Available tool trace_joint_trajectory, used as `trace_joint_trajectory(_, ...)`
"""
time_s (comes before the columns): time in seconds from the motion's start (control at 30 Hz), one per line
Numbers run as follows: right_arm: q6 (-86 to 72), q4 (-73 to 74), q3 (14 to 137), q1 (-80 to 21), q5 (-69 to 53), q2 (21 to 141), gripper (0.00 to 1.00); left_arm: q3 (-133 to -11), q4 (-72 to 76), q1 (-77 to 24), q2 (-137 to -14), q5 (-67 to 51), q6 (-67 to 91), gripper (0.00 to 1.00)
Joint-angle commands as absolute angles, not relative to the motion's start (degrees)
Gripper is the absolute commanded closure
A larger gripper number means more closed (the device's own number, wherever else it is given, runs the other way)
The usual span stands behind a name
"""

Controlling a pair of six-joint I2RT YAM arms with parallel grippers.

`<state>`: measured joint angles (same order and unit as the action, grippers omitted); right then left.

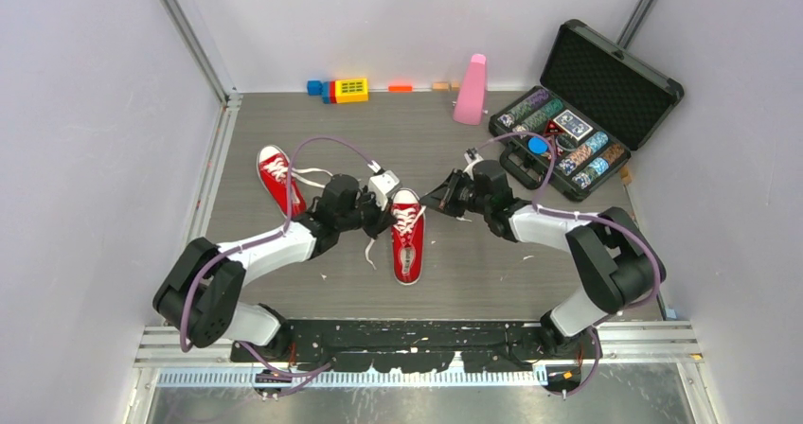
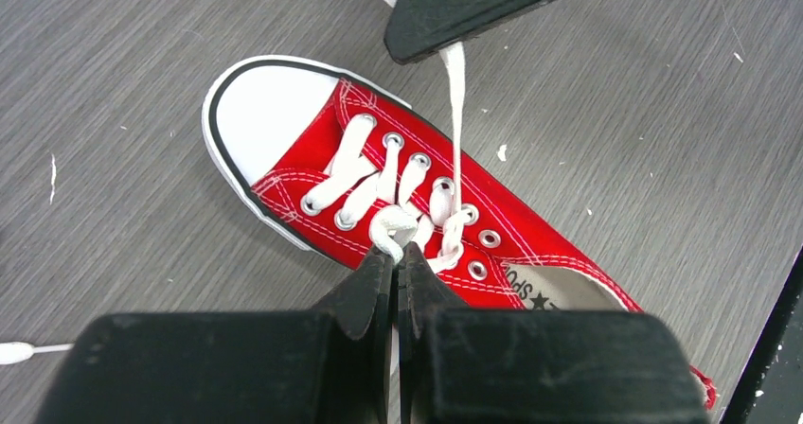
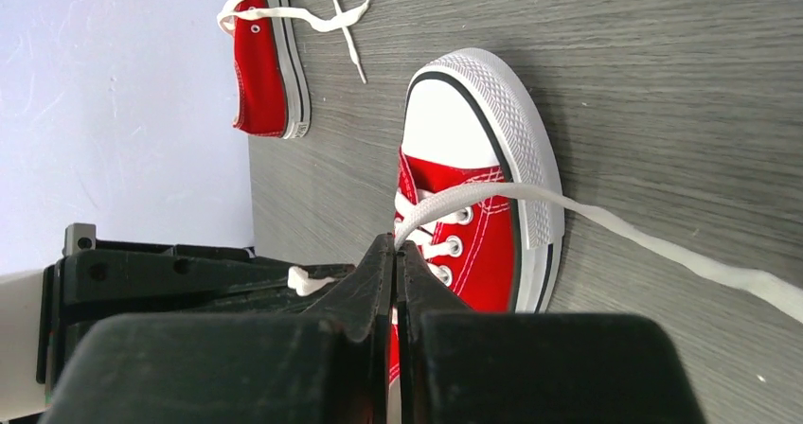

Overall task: Tie the shoes
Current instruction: Wrap the shoelace around the shoelace.

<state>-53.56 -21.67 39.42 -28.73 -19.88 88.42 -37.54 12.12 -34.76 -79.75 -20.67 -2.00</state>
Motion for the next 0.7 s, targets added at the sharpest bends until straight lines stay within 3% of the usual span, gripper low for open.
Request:
trace_joint_trajectory(0.0,-57.99,-31.53,40.36,-28.18,-22.73,91.39,0.94,-35.76,15.08,-34.68,-76.7,-20.2,-2.14,1.0)
trace_joint_trajectory(0.2,-64.1,-41.43,38.61,-27.36,-22.7,94.73,0.9,-34.03,15.38,-34.71,-75.07,-20.17,-1.78,1.0)
trace_joint_trajectory(0.67,-67.7,-45.38,38.69,-26.9,-21.5,97.96,0.84,-33.36,15.95,-34.7,-74.91,-20.7,-1.32,1.0)
